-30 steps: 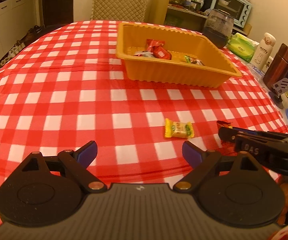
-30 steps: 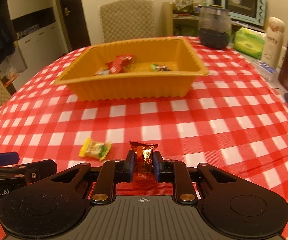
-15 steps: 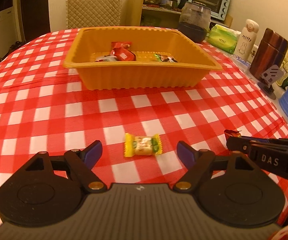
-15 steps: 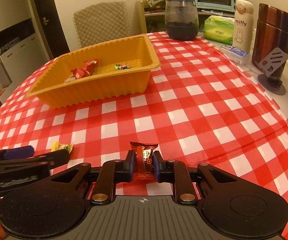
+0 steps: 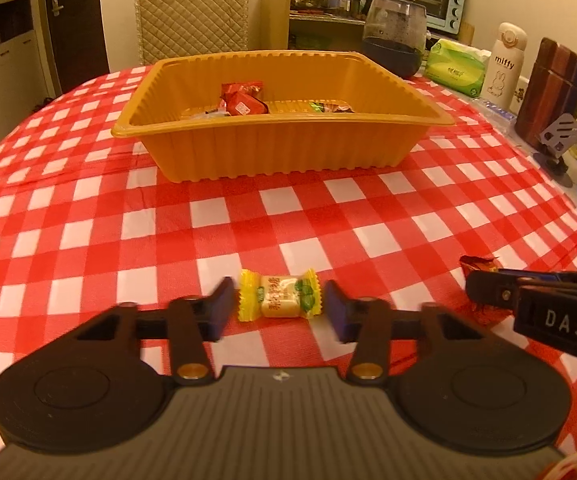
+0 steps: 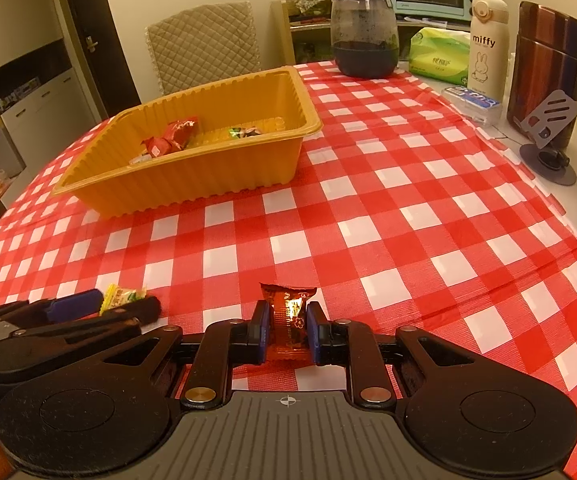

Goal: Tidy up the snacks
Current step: 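Grasp the yellow-green wrapped candy with the left gripper, then carry both candies over the orange tray with both grippers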

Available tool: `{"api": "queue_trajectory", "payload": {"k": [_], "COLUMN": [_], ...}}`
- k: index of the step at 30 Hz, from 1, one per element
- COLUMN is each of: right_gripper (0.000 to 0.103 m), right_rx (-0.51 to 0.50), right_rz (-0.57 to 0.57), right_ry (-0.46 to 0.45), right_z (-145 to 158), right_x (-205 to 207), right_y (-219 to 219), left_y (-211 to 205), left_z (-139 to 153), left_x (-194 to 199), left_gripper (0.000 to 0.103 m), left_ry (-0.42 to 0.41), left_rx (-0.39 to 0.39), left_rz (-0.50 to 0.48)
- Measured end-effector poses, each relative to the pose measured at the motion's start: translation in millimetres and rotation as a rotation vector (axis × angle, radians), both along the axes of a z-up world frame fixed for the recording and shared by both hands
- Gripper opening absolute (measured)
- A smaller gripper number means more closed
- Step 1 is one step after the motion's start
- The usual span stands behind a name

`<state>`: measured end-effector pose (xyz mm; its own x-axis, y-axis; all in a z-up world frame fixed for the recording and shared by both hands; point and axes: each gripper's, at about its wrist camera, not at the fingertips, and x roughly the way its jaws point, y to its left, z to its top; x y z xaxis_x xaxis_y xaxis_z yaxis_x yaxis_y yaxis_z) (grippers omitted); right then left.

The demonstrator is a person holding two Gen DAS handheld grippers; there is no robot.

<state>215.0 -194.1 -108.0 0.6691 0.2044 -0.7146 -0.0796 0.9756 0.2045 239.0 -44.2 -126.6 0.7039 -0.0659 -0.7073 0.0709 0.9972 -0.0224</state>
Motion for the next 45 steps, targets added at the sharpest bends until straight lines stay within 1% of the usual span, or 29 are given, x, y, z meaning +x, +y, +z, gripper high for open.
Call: {"api": "queue_trajectory", "payload": {"k": [2, 5, 8, 12, 29, 45], "right_gripper": [0.02, 0.02, 0.02, 0.02, 0.02, 0.02], "right_rx": [0.001, 0.0, 0.0, 0.001, 0.01, 0.017], "right_rz": [-0.001, -0.001, 0.001, 0.003, 0.024, 0.038], "right_ry": [0.0, -0.001, -0.004, -0.011, -0.059, -0.101], "right_z": [-0.1, 0.2, 1.2, 4.8, 31.1, 54.5], "right_x": [0.5, 0.3, -0.2, -2.0, -11.8, -26.6], "right_y": [-0.3, -0.3, 0.1, 0.0, 7.9, 10.4], "left_y": [1.8, 3.5, 4.4, 7.7, 23.5, 25.4], "left_z": [0.6, 4.4, 7.1, 10.2, 45.8, 72.0], "left_x": [0.5, -1.0, -1.2, -5.2, -27.2, -42.8], "left_gripper": [0.037, 0.023, 0.022, 0.021, 0.021, 0.021], "left_ry": [0.003, -0.008, 0.007, 0.014, -0.016, -0.051], "left_rx": [-0.009, -0.01, -0.017, -0.025, -0.027, -0.033], "left_rz": [0.0, -0.003, -0.006, 0.0, 0.037, 0.039]}}
